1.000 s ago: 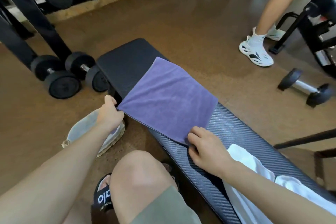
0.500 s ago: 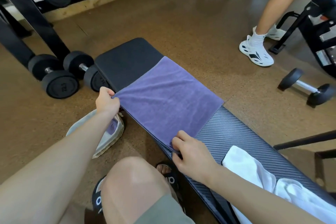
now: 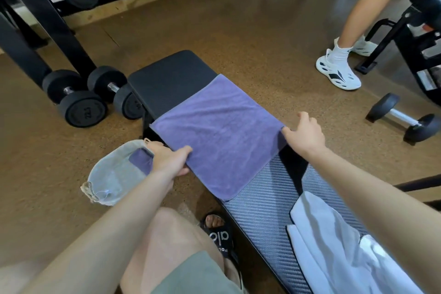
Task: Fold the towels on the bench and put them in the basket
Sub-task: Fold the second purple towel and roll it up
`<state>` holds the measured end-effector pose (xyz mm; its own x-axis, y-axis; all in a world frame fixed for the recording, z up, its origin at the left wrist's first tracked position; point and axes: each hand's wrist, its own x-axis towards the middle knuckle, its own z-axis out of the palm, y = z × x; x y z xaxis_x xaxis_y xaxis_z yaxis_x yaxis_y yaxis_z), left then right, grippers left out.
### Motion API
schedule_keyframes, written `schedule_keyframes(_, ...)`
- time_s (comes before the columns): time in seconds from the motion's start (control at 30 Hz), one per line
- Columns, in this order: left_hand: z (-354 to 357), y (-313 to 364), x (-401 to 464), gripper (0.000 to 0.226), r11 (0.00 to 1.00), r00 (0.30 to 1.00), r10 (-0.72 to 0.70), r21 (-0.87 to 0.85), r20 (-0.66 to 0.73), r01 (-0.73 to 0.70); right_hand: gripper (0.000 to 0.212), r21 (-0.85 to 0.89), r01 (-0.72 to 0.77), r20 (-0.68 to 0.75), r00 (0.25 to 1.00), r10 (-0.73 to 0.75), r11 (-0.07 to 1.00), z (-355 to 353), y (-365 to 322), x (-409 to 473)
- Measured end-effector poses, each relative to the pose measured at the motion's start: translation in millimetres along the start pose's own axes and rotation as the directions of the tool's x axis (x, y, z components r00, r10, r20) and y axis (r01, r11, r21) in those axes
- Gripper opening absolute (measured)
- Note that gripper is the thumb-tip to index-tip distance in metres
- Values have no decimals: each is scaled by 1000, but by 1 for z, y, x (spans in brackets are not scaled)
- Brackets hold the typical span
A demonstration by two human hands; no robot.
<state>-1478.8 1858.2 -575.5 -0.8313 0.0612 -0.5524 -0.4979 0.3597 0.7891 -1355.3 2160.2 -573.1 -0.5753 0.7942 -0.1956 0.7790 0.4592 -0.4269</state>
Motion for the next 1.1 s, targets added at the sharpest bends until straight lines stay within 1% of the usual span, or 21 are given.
schedule_keyframes(0.03, 4, -5, -8, 56, 999, 1000, -5, 34, 13, 5, 69, 25, -61, 62, 996, 59, 998, 0, 3, 4)
schedule_keyframes(0.1, 12, -15, -22, 58, 994, 999, 1, 109, 49, -7, 65, 129, -152, 134, 982, 135, 980, 1, 6, 6)
schedule_keyframes(0.17, 22, -21, -37, 57, 979, 996, 2, 204, 88, -20, 50, 257, -197, 116, 978, 172, 946, 2, 6, 5)
schedule_keyframes(0.27, 32, -28, -54, 60, 913, 993, 42, 399, 113, -84, 29, 421, -240, 100, 971, 218, 875, 1, 7, 2)
schedule_keyframes(0.3, 33, -29, -58, 57, 889, 991, 66, 444, 113, -109, 22, 448, -242, 101, 970, 220, 861, 0, 8, 2)
schedule_keyframes(0.33, 33, -28, -61, 49, 872, 990, 83, 472, 115, -128, 16, 465, -240, 106, 971, 216, 852, -1, 9, 1)
schedule_keyframes(0.4, 31, -27, -66, 35, 860, 987, 109, 487, 120, -155, 9, 482, -233, 112, 972, 204, 845, -4, 13, 2)
schedule_keyframes(0.5, 29, -27, -73, 22, 865, 987, 103, 478, 126, -151, 12, 517, -243, 122, 970, 210, 821, -6, 22, 6)
schedule_keyframes(0.57, 29, -30, -76, 18, 861, 987, 95, 486, 130, -147, 12, 502, -242, 140, 970, 198, 830, -4, 28, 10)
schedule_keyframes(0.67, 28, -32, -81, 20, 845, 986, 79, 514, 150, -146, 10, 422, -237, 137, 971, 197, 875, -9, 35, 8)
schedule_keyframes(0.73, 26, -32, -84, 20, 827, 980, 48, 542, 191, -146, 14, 318, -230, 129, 972, 199, 920, -17, 40, 5)
schedule_keyframes(0.8, 23, -31, -86, 19, 812, 973, 19, 565, 230, -149, 25, 187, -219, 184, 965, 185, 958, -27, 41, 1)
schedule_keyframes(0.87, 19, -27, -87, 19, 796, 965, -23, 589, 260, -140, 42, 28, -154, 214, 966, 144, 988, -31, 38, -3)
schedule_keyframes(0.9, 16, -24, -87, 18, 780, 960, -33, 607, 278, -150, 48, -26, -79, 187, 979, 82, 997, -31, 35, -5)
schedule_keyframes(0.93, 14, -20, -87, 18, 755, 957, -25, 632, 289, -171, 52, -56, 29, 142, 990, -21, 998, -29, 30, -7)
schedule_keyframes(0.97, 12, -17, -88, 19, 724, 956, 5, 658, 292, -204, 55, -69, 165, 101, 982, -158, 984, -25, 25, -9)
schedule_keyframes(1.0, 11, -14, -88, 24, 684, 955, 63, 684, 290, -253, 56, -78, 316, 77, 947, -311, 945, -20, 17, -13)
schedule_keyframes(1.03, 10, -13, -89, 30, 617, 944, 149, 719, 294, -321, 56, -85, 463, 78, 886, -458, 882, -12, 9, -18)
schedule_keyframes(1.07, 11, -12, -91, 38, 507, 919, 248, 768, 307, -393, 56, -101, 590, 102, 807, -582, 801, -2, 0, -21)
schedule_keyframes(1.1, 12, -12, -92, 51, 364, 878, 338, 814, 338, -453, 56, -126, 686, 136, 727, -673, 716, 8, -9, -23)
